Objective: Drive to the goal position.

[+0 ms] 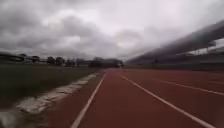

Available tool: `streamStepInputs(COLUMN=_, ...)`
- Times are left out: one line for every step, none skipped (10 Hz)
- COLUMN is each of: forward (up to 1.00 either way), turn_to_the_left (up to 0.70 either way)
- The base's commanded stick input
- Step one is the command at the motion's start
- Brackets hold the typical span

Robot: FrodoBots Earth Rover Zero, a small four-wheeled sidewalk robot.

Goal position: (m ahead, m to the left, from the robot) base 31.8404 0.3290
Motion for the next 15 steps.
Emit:
streamStepInputs(forward=0.7, turn_to_the_left=0.0)
streamStepInputs(forward=0.7, turn_to_the_left=0.0)
streamStepInputs(forward=0.7, turn_to_the_left=0.0)
streamStepInputs(forward=0.7, turn_to_the_left=0.0)
streamStepInputs(forward=0.7, turn_to_the_left=0.0)
streamStepInputs(forward=0.7, turn_to_the_left=0.0)
streamStepInputs(forward=0.7, turn_to_the_left=0.0)
streamStepInputs(forward=0.7, turn_to_the_left=0.0)
streamStepInputs(forward=0.7, turn_to_the_left=0.0)
streamStepInputs(forward=0.7, turn_to_the_left=0.0)
streamStepInputs(forward=0.7, turn_to_the_left=0.0)
streamStepInputs(forward=0.7, turn_to_the_left=0.0)
streamStepInputs(forward=0.7, turn_to_the_left=0.0)
streamStepInputs(forward=0.7, turn_to_the_left=0.0)
streamStepInputs(forward=0.7, turn_to_the_left=0.0)
